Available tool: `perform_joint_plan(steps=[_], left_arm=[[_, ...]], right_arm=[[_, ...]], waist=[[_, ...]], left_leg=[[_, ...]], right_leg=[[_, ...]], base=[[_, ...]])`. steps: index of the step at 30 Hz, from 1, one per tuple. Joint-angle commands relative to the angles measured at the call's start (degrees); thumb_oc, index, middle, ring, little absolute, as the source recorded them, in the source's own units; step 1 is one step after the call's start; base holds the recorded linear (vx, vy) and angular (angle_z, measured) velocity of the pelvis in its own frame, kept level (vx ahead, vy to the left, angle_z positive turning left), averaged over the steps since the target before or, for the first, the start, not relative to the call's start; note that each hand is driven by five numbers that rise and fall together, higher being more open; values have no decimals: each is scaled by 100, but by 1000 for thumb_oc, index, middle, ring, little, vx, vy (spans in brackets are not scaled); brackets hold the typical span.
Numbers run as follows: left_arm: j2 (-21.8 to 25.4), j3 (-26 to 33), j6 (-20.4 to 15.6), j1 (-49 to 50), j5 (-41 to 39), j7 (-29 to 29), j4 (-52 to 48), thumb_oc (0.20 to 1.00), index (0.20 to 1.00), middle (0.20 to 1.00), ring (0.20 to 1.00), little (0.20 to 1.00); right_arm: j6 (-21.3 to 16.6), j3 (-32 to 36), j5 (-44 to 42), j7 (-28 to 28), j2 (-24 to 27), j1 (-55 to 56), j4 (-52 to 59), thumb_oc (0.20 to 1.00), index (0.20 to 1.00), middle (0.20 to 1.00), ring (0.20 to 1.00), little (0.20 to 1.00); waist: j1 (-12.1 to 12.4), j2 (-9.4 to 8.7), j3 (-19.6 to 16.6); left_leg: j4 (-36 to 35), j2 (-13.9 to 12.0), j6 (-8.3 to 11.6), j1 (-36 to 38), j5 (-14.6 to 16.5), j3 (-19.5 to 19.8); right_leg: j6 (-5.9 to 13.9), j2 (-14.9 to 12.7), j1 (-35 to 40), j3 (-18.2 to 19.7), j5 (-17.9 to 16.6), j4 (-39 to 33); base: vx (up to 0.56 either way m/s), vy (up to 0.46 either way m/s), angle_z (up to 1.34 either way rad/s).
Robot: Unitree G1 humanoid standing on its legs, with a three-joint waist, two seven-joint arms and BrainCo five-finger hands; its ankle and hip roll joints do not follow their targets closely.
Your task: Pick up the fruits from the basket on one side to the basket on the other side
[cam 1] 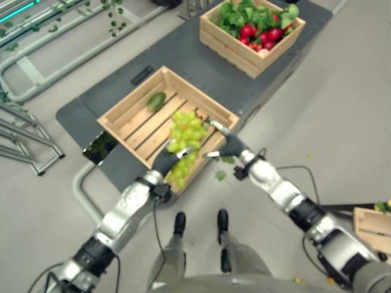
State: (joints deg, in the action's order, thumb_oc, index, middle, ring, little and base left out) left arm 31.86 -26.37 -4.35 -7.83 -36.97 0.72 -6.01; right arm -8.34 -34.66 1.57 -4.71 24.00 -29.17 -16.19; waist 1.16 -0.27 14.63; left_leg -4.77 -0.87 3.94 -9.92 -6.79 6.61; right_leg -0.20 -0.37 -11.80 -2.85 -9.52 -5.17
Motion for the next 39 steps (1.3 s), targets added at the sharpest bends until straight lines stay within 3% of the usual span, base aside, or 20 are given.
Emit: perform_joint_plan(steps=[1,17,30,39], left_arm=[[-174,-248,-281,-445,-87,-119,-427,200,200,200,200,200],[-366,-775,-205,-558,-666,-58,-559,200,200,200,200,200],[-452,-1215,-142,-713,-1120,-120,-725,200,200,200,200,200],[-554,-1481,-221,-905,-1593,-9,-984,200,200,200,200,200]], right_arm=[[-155,-159,-87,11,-312,-304,-74,1000,1000,1000,1000,1000],[-168,-537,-565,-75,-863,-942,-36,1000,1000,1000,1000,1000],[-149,-963,-368,-67,-1110,-1256,-149,1000,1000,1000,1000,1000],[-101,-1327,-105,-223,-1798,-1633,-733,1000,1000,1000,1000,1000]], waist=[[184,-224,-530],[287,-236,-483],[332,-218,-444],[385,-183,-439]], left_leg=[[39,330,-336,-192,376,266],[54,340,-354,-287,369,264],[63,350,-365,-306,381,260],[70,371,-374,-338,378,268]], right_leg=[[617,-191,7,-91,583,157],[609,-189,-92,-37,552,163],[609,-203,-107,-8,533,153],[593,-192,-145,48,513,141]], base=[[0,0,0],[0,0,0],[0,0,0],[0,0,0]])
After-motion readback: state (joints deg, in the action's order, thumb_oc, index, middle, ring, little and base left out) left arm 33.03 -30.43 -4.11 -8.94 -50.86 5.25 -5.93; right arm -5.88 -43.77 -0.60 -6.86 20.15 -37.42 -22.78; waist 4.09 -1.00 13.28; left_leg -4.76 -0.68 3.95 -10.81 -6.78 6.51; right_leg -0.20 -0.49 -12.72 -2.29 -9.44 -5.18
